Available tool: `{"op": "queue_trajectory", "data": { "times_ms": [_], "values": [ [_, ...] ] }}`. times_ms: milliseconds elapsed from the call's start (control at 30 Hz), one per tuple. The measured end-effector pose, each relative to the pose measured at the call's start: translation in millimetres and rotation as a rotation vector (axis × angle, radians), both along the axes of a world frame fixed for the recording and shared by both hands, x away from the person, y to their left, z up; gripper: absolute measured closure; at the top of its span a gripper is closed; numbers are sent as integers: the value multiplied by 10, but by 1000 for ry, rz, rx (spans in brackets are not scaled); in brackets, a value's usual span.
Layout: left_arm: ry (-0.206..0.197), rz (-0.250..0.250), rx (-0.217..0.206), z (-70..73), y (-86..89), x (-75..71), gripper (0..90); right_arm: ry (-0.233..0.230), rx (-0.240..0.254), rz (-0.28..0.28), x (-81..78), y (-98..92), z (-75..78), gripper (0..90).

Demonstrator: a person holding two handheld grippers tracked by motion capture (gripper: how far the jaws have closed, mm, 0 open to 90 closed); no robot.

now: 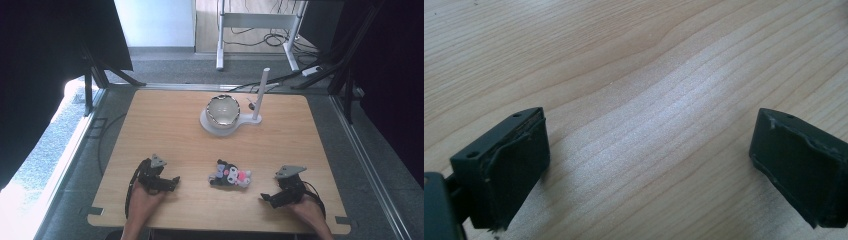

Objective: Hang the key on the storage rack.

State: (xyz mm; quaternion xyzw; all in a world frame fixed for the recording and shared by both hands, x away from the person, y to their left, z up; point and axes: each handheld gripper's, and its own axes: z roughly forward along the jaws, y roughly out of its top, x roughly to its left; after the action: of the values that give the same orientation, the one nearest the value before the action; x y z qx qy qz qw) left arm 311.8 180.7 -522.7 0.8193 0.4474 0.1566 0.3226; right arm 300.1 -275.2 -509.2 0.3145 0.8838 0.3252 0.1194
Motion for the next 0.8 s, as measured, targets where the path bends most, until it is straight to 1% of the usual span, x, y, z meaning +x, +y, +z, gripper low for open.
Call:
{"op": "queue_trajectory", "data": {
  "times_ms": [200, 300, 400, 467, 500, 533, 667, 800],
  "values": [
    [-1, 1, 0, -1, -1, 0, 27, 30, -57, 39, 49, 52, 72, 20],
    [-1, 0, 0, 0, 0, 0, 27, 37, -71, 47, 67, 70, 94, 26],
    [-1, 1, 0, -1, -1, 0, 27, 44, -86, 58, 100, 112, 134, 26],
    [-1, 1, 0, -1, -1, 0, 27, 51, -108, 74, 132, 156, 166, 26],
    [-1, 1, 0, -1, -1, 0, 27, 51, -108, 74, 132, 156, 166, 26],
    [-1, 0, 0, -1, 0, 0, 27, 64, -117, 86, 151, 188, 185, 26],
    [-1, 0, 0, -1, 0, 0, 27, 80, -141, 106, 190, 248, 221, 26],
    [-1, 1, 1, 0, -1, 0, 27, 94, -177, 135, 234, 327, 277, 30]
  ]
}}
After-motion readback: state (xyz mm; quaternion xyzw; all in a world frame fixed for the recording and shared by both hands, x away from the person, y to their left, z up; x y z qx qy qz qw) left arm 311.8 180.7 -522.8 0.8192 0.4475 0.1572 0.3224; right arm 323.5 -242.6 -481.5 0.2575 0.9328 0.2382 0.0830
